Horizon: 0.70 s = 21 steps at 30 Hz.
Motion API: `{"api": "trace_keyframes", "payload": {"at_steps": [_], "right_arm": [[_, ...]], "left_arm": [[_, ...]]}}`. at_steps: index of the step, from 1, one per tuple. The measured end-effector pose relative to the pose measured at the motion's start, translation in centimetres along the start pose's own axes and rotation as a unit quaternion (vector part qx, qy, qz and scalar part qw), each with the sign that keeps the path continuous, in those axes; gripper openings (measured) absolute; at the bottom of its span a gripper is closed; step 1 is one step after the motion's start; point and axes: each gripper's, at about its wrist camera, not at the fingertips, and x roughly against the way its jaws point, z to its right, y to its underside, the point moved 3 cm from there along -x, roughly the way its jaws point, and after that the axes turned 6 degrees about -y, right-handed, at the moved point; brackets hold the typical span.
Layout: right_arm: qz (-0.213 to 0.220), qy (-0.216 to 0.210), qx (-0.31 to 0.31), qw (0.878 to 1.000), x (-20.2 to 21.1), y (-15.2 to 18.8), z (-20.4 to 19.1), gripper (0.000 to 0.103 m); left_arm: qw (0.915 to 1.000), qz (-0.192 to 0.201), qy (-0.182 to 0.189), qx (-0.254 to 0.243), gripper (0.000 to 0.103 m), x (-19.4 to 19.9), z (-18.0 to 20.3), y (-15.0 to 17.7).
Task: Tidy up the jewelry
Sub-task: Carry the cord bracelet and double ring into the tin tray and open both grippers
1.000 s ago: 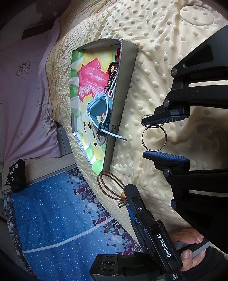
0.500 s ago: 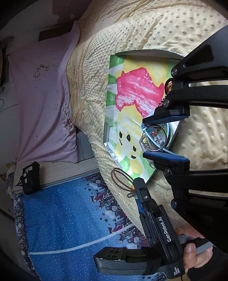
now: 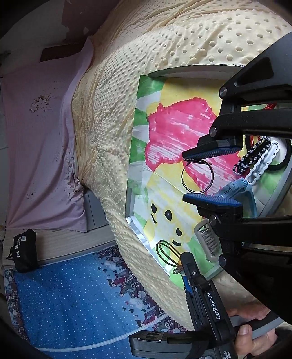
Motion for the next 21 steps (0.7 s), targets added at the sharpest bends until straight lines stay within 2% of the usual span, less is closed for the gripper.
{"api": "trace_keyframes", "payload": {"at_steps": [8,16,19,21], "right_arm": [[-0.044,0.012,-0.02,0.999,-2.5,1.3,1.1,0.028],[-0.052,0.01,-0.026,0.998,-3.0,1.4,1.4,0.028],[-0.052,0.011,-0.026,0.998,-3.0,1.4,1.4,0.028],[-0.049,0.012,-0.025,0.998,-3.0,1.4,1.4,0.029]], "left_arm": [[0.9997,-0.018,-0.016,-0.008,0.026,-1.1,0.2,0.3],[0.9992,-0.025,-0.032,-0.001,0.028,-1.3,-0.2,0.4],[0.9992,-0.016,-0.037,0.003,0.04,-0.9,-0.4,0.3],[0.999,-0.003,-0.045,0.004,0.061,-0.4,-0.5,0.3]]}}
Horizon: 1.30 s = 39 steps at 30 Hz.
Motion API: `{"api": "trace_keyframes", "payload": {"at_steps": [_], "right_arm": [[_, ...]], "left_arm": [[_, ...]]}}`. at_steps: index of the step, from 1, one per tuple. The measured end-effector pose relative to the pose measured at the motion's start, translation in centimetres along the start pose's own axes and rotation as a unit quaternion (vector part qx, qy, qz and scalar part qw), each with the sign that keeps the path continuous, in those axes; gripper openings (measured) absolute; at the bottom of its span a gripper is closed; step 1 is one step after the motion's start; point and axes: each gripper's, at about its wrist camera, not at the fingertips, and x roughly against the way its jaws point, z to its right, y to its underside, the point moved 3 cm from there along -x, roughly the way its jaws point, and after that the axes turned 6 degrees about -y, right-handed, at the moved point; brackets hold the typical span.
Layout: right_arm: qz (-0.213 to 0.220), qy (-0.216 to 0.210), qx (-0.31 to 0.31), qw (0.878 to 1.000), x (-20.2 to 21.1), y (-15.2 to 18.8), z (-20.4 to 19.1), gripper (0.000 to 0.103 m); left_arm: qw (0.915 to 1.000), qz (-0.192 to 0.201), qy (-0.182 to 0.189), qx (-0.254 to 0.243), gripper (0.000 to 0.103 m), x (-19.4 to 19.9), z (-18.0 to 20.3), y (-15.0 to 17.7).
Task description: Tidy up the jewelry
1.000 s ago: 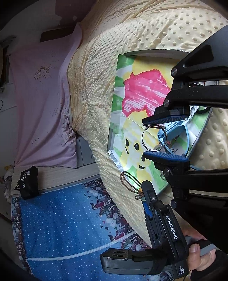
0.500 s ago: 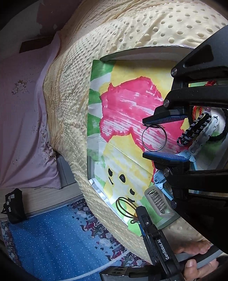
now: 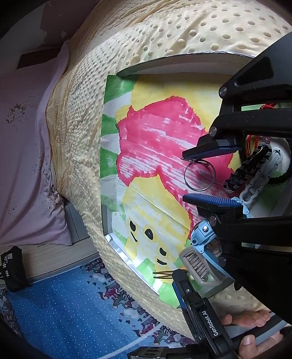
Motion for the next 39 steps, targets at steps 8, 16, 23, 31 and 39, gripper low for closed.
{"api": "trace_keyframes", "payload": {"at_steps": [8,16,23,31,39], "right_arm": [[0.03,0.011,0.002,0.999,1.5,0.1,0.1,0.04],[0.099,0.019,-0.001,0.995,4.7,0.4,0.6,0.057],[0.152,0.021,0.014,0.988,8.4,1.2,-0.3,0.078],[0.168,0.021,0.018,0.985,12.2,3.3,-1.7,0.09],[0.188,0.019,0.011,0.982,16.8,5.8,-2.9,0.1]], "left_arm": [[0.9997,0.025,-0.001,-0.002,0.066,1.2,0.1,-0.2],[0.9985,0.054,0.0,0.007,0.08,2.5,0.1,-0.1],[0.9958,0.089,0.011,0.017,0.089,5.4,-0.2,0.7],[0.9897,0.142,0.012,0.014,0.099,10.6,-0.8,1.9],[0.983,0.184,0.002,0.002,0.103,15.9,-1.1,3.6]]}}
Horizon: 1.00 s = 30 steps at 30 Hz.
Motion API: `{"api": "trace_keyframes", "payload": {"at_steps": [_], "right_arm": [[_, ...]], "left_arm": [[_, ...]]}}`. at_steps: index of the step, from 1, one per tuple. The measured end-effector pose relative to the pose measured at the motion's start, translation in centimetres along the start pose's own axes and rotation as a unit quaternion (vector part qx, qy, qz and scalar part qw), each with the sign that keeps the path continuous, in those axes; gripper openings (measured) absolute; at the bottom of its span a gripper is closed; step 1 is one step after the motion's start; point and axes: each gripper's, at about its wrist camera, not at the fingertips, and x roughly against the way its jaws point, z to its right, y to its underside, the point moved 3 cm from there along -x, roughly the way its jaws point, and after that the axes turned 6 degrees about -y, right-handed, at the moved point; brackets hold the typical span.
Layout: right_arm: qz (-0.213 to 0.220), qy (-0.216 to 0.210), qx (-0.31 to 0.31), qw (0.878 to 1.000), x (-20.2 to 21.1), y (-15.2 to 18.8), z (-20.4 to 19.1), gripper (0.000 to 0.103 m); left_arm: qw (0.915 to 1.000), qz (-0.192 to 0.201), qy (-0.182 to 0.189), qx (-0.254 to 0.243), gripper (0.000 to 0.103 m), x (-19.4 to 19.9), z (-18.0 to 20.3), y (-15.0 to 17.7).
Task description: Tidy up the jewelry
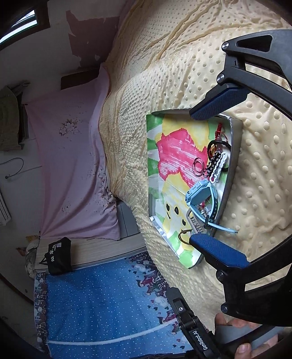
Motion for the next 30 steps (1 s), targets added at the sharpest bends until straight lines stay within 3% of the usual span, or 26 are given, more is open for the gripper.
{"api": "trace_keyframes", "payload": {"at_steps": [19,30], "right_arm": [[0.076,0.003,0.021,0.997,18.2,0.4,-4.6,0.101],[0.095,-0.009,0.026,0.995,24.8,2.4,-8.5,0.101]], "left_arm": [[0.9982,0.054,-0.017,-0.021,0.103,15.5,-0.5,2.6],[0.9979,0.06,-0.021,-0.014,0.103,22.2,-3.1,4.6]]}}
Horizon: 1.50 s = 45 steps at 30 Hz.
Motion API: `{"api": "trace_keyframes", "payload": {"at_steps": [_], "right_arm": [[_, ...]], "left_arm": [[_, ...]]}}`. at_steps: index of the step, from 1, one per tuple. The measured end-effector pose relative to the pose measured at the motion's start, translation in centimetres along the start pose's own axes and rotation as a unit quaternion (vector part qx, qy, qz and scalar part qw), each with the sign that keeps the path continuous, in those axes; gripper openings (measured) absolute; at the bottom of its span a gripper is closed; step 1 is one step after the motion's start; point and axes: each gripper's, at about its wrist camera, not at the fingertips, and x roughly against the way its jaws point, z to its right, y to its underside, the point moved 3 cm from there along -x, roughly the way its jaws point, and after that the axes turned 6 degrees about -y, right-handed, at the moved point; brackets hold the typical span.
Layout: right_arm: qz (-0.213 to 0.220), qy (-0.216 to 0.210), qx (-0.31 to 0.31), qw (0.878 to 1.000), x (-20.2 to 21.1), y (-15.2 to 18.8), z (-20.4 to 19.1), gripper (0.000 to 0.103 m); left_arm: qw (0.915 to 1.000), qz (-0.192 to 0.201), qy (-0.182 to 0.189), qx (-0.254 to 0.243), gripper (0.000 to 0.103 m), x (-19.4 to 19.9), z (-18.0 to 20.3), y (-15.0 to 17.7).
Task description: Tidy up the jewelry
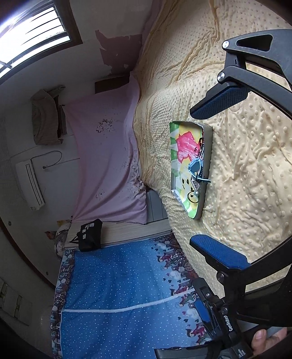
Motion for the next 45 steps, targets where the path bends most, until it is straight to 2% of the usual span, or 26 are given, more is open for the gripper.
{"api": "trace_keyframes", "payload": {"at_steps": [8,22,29,45], "right_arm": [[0.0,-0.004,-0.004,1.0,3.8,2.5,-1.7,0.101],[0.007,0.042,0.003,0.999,8.7,6.2,-3.0,0.101],[0.0,0.057,0.015,0.998,9.3,6.7,-2.6,0.101],[-0.026,0.077,0.04,0.996,7.8,7.9,-3.3,0.101]], "left_arm": [[0.9999,0.015,-0.007,-0.004,0.103,3.8,-1.6,1.8],[0.9995,0.017,0.001,-0.027,0.103,6.2,-2.5,5.4],[0.9993,0.022,-0.006,-0.029,0.103,6.9,-2.5,6.4],[0.9995,0.002,-0.008,-0.031,0.103,6.1,-2.6,8.2]]}}
